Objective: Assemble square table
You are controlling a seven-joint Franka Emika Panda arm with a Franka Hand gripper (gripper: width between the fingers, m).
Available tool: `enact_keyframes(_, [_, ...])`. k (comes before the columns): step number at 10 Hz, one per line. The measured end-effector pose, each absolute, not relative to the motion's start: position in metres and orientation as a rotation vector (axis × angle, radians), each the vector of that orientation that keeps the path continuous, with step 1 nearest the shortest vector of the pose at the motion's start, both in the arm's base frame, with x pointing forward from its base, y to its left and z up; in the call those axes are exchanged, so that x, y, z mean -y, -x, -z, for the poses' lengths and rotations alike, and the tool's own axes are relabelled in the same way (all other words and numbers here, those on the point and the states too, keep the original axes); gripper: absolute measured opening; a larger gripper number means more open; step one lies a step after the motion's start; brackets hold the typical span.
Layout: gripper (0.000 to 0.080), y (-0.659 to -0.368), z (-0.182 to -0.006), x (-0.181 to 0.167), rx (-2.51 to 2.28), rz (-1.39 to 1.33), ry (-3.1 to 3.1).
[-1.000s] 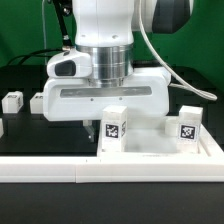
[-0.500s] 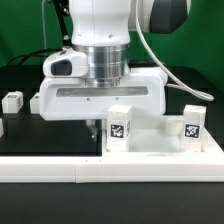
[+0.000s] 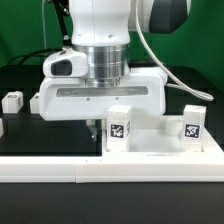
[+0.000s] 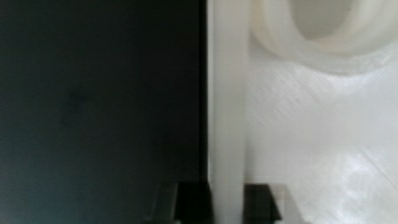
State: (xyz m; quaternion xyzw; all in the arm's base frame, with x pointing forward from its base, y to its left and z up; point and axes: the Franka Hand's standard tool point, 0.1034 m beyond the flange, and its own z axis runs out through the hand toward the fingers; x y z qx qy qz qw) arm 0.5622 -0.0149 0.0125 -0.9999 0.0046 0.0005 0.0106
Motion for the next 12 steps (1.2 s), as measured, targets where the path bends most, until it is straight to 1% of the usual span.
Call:
enact_keyframes(1, [0.0057, -0.562, -0.012, 0.016, -0.001, -0.001, 3.12])
enact_keyframes(3, [0.0057, -0.562, -0.013, 0.029, 0.35, 0.003, 3.107])
enact_keyframes(5, [0.0057, -0.57, -0.015, 0.033, 0.641, 0.097, 3.099])
enact_keyframes(8, [0.0058, -0.57, -0.016, 0.037, 0.851, 0.091, 3.052])
enact_keyframes(9, [0.0058, -0.571, -0.016, 0.037, 0.896, 0.09, 3.041])
enact_keyframes(12, [0.006, -0.587, -0.022, 0.024, 1.312, 0.115, 2.929])
